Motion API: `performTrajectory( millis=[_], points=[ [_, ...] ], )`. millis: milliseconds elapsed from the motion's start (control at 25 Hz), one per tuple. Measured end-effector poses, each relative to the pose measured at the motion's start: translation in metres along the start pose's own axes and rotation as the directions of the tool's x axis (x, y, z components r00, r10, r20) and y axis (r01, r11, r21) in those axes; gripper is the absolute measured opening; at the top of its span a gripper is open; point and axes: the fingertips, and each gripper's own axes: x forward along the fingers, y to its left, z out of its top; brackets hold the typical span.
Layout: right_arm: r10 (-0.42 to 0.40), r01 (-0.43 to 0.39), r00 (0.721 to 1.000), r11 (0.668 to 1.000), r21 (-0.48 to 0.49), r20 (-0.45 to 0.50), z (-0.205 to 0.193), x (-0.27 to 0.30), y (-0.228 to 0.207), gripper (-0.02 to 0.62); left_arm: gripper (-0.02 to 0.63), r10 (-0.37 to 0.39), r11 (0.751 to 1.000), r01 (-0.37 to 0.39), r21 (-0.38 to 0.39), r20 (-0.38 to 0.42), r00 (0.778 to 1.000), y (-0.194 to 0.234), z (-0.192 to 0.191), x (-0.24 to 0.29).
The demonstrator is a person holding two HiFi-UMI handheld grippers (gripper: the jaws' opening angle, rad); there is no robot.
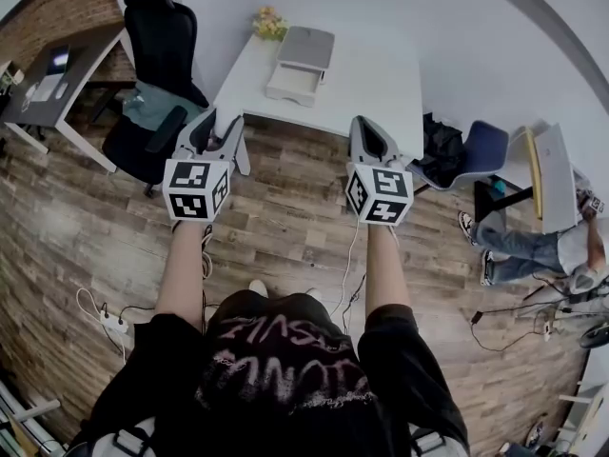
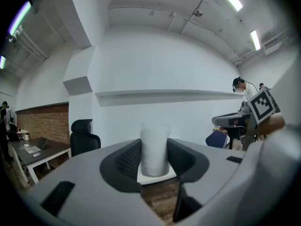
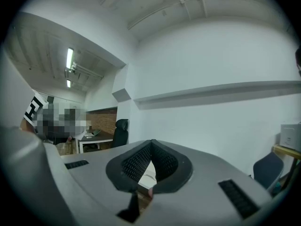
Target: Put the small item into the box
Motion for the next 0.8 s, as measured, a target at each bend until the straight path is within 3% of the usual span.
performTrajectory(
  millis=[800],
  points=[
    [-0.069,0.069,0.998,0.998,0.001,0.01,0.001,0.002,0.036,0.009,0.172,-0.066,0.998,0.066,0.002,0.039,0.997,0.03,-0.002,-0.006]
  ],
)
